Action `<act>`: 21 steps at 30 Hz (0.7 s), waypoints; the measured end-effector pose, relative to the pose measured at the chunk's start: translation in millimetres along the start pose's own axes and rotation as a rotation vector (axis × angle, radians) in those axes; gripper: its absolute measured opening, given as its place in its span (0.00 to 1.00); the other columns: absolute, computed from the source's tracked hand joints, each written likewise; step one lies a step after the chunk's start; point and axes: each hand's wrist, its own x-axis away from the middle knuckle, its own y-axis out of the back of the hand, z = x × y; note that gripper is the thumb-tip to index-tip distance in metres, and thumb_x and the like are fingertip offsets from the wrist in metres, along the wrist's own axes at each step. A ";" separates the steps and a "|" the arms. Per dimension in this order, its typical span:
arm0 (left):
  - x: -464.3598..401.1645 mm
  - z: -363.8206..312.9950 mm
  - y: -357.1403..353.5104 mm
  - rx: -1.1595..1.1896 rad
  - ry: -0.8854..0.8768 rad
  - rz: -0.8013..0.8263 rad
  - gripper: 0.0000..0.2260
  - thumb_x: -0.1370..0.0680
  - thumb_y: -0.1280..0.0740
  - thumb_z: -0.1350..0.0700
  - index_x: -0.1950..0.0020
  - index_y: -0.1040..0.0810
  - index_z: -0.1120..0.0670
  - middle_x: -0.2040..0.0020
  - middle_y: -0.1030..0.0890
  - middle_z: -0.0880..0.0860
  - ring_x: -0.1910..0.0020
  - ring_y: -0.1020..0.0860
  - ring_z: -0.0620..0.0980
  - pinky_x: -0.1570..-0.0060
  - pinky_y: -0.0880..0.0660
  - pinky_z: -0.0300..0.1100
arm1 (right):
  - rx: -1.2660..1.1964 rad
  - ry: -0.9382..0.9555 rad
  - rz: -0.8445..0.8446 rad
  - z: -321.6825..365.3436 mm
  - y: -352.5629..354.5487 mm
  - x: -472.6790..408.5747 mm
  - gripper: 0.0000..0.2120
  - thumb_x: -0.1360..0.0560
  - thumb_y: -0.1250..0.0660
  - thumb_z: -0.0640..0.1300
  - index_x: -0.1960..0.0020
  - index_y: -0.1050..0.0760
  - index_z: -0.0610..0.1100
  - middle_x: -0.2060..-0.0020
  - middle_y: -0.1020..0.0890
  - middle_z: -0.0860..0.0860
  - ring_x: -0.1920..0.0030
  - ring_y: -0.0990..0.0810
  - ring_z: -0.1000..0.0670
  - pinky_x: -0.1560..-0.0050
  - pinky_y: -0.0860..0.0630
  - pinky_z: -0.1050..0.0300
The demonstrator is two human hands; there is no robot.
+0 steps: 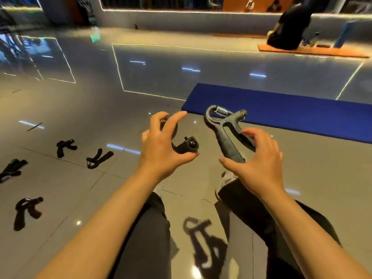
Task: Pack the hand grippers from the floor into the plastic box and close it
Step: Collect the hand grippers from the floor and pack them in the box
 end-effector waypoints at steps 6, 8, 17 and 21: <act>37.0 -90.0 12.8 0.085 -0.099 -0.005 0.40 0.38 0.28 0.39 0.29 0.35 0.45 0.34 0.33 0.53 0.38 0.32 0.51 0.37 0.35 0.55 | 0.079 0.057 -0.147 3.5 102.9 67.2 0.30 0.40 0.28 0.61 0.41 0.29 0.51 0.45 0.24 0.54 0.44 0.29 0.53 0.46 0.37 0.54; 50.7 -106.6 6.9 0.128 -0.099 0.016 0.40 0.39 0.28 0.39 0.29 0.36 0.44 0.34 0.33 0.52 0.38 0.33 0.50 0.37 0.34 0.56 | 0.081 0.039 -0.169 -3.6 126.7 84.7 0.30 0.40 0.27 0.60 0.41 0.29 0.51 0.47 0.26 0.56 0.45 0.29 0.53 0.46 0.35 0.54; 74.2 -186.8 -45.7 0.240 -0.254 0.151 0.38 0.38 0.31 0.35 0.30 0.36 0.42 0.34 0.33 0.50 0.38 0.33 0.49 0.39 0.30 0.53 | 0.193 -0.119 -0.251 -72.4 197.5 141.6 0.30 0.39 0.24 0.56 0.41 0.29 0.50 0.48 0.28 0.57 0.46 0.31 0.53 0.49 0.34 0.54; 76.4 -238.7 -97.6 0.337 -0.322 0.265 0.37 0.37 0.32 0.36 0.30 0.36 0.42 0.33 0.34 0.50 0.38 0.34 0.46 0.40 0.29 0.54 | 0.239 -0.262 -0.285 -119.5 230.0 179.9 0.29 0.39 0.22 0.52 0.43 0.29 0.50 0.49 0.28 0.58 0.46 0.30 0.51 0.48 0.33 0.51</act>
